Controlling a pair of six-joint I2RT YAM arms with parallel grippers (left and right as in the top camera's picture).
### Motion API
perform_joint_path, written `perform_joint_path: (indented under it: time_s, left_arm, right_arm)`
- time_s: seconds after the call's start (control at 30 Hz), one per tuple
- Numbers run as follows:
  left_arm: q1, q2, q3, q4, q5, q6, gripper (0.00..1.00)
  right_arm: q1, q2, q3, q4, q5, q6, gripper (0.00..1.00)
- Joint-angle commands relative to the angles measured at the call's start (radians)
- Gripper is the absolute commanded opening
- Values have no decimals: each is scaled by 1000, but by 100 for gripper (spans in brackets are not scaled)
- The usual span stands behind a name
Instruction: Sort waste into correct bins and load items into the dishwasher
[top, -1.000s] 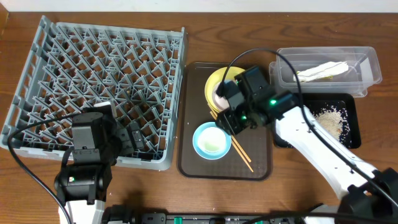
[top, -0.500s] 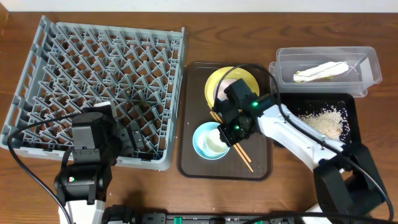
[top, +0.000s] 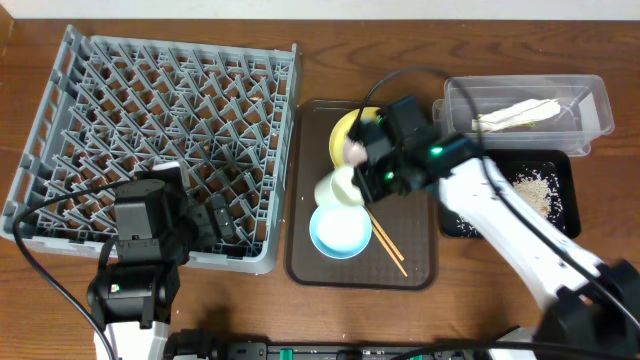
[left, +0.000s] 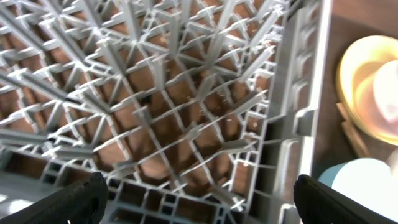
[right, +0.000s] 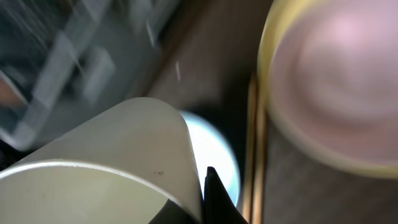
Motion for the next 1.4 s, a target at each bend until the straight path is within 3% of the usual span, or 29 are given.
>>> perform_joint_path:
  time_s: [0.0,0.13,0.57,0.7,0.93,1.13,1.37]
  left_arm:
    - [-6,6,18,55,182,-10,98]
    - [-6,29,18,160,383,-10,98]
    - [-6,213,18,644,1121,-43,98]
    - [-6,246,18,742,1172,-120,98]
    - [-29,256,18,883,1224,-208,98]
    - [-86,256,18,923,1223,-212,99]
    - [-95,256,18,926,1223,-211,91]
  right_arm:
    - [-60,-60,38,52,-10,95,1]
    - [-122,-54,35,155,-121,243,1]
    - [-138,-30,35,416,-702,299,1]
    - [-127,-30,35,445,-820,328,3]
    - [-74,-30,35,452,-851,344,3]
    - [-32,-30,35,466,-851,344,4]
    - [-50,-30,35,467,-850,344,2]
